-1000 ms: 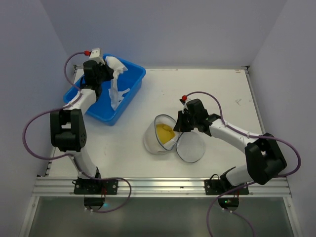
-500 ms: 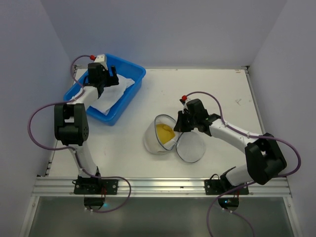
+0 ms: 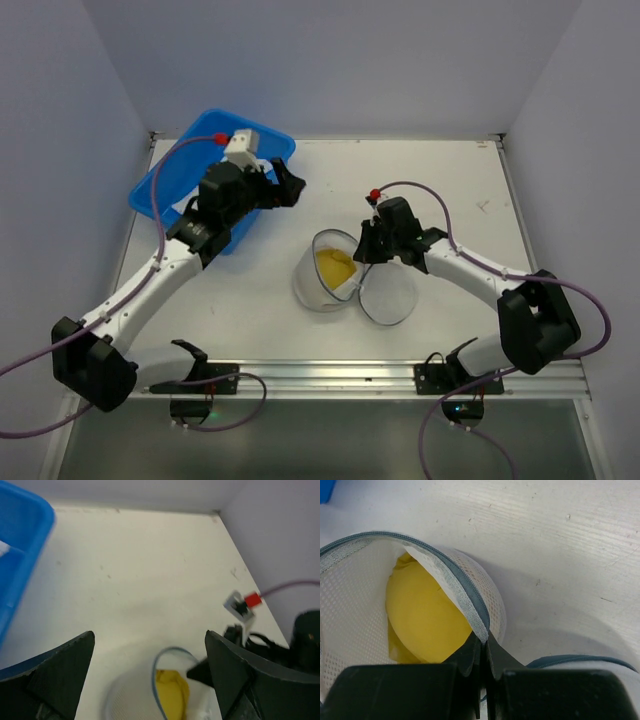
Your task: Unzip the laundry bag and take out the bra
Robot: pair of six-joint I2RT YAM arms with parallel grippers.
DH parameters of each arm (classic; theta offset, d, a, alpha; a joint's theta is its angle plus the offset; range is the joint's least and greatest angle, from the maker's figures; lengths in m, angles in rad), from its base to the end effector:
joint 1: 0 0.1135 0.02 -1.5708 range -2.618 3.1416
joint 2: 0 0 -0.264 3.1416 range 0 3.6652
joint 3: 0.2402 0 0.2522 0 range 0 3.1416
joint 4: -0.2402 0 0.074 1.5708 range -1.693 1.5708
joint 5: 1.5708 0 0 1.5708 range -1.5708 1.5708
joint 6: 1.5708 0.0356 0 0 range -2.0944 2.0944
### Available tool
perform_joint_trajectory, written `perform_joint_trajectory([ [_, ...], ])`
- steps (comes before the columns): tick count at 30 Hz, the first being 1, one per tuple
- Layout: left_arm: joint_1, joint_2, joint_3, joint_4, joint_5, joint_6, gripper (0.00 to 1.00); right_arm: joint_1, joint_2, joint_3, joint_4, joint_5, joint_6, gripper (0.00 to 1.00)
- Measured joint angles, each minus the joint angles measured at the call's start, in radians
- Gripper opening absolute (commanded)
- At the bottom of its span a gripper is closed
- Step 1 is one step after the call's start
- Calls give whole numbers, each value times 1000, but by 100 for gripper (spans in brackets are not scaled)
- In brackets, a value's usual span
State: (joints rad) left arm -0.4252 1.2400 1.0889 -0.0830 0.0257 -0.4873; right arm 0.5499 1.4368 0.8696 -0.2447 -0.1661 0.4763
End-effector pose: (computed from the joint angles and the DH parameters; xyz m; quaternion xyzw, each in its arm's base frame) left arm 0.2657 -0.1213 0.3602 -0.0164 0.7846 -0.2821 0.5518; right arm 0.2515 0.1611 0.2150 -0.0648 0.9239 0.2483 0.2838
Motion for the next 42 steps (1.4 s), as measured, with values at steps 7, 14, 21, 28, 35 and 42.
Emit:
perform_joint_trajectory([
  [7, -381, 2, -113, -41, -81, -161, 82, 1, 0, 14, -4, 16, 2, 0],
  [14, -541, 167, -106, -42, -156, -222, 67, 2, -3, 14, -6, 18, 2, 0],
  [21, -551, 327, -97, -98, -252, -236, 65, 2, -23, 2, -6, 23, 2, 0],
  [28, -550, 392, -92, -146, -328, -252, 93, 16, -64, -27, -1, 23, -1, 0],
  [35, -547, 489, -72, -146, -337, -269, 85, 62, -75, -46, 25, 28, -2, 0],
  [42, -542, 529, -80, -126, -363, -305, 13, 81, -73, -55, 40, 29, 8, 0],
])
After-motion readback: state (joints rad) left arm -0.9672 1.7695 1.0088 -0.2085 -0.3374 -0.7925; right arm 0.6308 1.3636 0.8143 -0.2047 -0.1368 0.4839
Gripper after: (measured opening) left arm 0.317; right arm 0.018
